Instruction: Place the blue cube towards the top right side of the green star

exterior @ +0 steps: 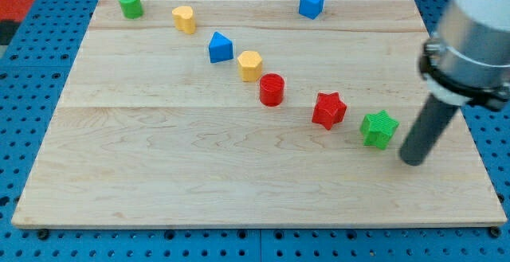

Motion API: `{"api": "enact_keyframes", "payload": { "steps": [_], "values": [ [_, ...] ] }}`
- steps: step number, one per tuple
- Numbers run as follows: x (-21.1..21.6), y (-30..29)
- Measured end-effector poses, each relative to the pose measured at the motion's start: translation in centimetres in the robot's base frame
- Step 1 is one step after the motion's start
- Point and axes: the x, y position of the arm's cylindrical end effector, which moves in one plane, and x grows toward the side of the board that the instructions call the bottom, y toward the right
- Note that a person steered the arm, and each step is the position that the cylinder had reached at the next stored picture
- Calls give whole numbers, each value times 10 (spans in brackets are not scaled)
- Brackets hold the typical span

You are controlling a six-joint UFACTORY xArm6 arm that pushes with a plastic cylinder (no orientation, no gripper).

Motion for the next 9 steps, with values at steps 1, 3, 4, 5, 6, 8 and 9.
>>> {"api": "enact_keyframes", "payload": {
  "steps": [1,3,4,5,6,8,9],
  "values": [
    [-25,47],
    [-121,16],
    [-162,-26],
    [-208,-58],
    [-228,-111],
    [-301,-197],
    [-339,-200]
  ]
}}
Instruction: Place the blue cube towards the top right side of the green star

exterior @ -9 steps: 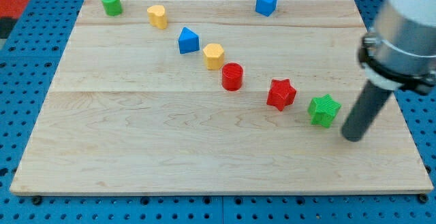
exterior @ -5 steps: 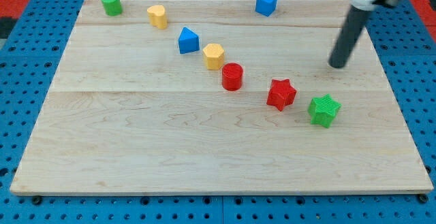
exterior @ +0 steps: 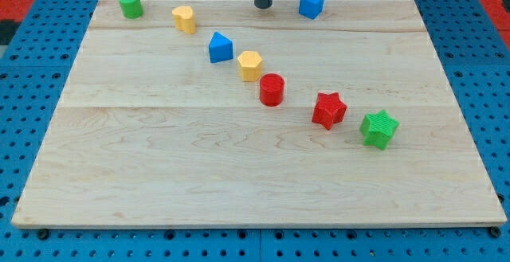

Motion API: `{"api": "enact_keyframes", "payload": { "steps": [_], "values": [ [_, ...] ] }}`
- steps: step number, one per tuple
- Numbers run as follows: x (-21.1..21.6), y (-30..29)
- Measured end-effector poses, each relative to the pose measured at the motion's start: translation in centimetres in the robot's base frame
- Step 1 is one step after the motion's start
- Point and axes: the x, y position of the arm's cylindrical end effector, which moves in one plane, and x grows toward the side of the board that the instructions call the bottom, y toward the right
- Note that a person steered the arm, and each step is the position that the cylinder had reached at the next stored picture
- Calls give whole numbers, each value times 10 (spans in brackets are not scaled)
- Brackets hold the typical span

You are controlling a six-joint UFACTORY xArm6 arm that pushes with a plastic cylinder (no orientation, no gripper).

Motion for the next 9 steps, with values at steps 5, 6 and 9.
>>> {"api": "enact_keyframes", "payload": {
  "steps": [5,6,9],
  "values": [
    [-1,134],
    [18,106],
    [12,147]
  ]
}}
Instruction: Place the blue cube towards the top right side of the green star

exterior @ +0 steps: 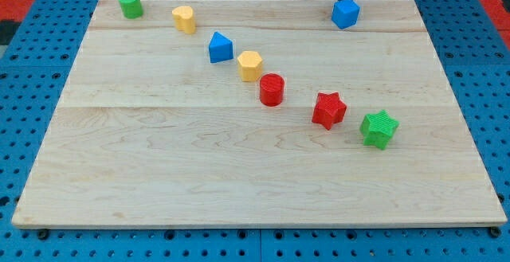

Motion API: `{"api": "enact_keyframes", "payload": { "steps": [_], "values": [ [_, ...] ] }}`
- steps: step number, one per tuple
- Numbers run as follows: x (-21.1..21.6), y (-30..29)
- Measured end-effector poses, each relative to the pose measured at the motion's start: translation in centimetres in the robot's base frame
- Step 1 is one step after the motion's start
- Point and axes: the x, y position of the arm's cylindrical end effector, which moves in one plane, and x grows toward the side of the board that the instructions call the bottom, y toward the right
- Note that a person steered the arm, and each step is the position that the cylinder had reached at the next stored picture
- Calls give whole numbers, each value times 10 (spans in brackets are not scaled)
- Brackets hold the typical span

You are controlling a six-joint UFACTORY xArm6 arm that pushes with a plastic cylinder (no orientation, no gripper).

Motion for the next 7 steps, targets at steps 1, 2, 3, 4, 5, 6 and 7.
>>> {"api": "enact_keyframes", "payload": {
  "steps": [1,2,3,4,5,6,7],
  "values": [
    [18,19],
    [48,18],
    [39,1],
    [-4,-6],
    [-15,-44],
    [6,-67],
    [31,-39]
  ]
}}
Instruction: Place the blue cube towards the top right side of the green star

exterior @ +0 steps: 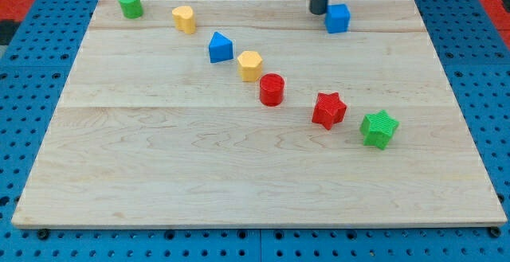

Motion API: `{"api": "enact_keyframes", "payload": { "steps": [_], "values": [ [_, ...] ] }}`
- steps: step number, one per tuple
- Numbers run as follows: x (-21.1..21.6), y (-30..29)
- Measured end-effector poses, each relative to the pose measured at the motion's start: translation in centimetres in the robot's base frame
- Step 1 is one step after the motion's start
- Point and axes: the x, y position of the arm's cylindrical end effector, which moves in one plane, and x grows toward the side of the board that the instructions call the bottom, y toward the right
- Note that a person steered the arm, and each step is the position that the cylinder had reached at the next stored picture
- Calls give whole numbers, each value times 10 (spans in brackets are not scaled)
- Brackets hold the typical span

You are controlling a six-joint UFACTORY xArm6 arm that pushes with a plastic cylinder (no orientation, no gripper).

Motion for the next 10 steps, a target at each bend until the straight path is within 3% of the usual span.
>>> {"api": "enact_keyframes", "payload": {
  "steps": [1,2,6,8,10],
  "values": [
    [5,45],
    [9,46],
    [107,82],
    [113,114],
    [134,80]
  ]
}}
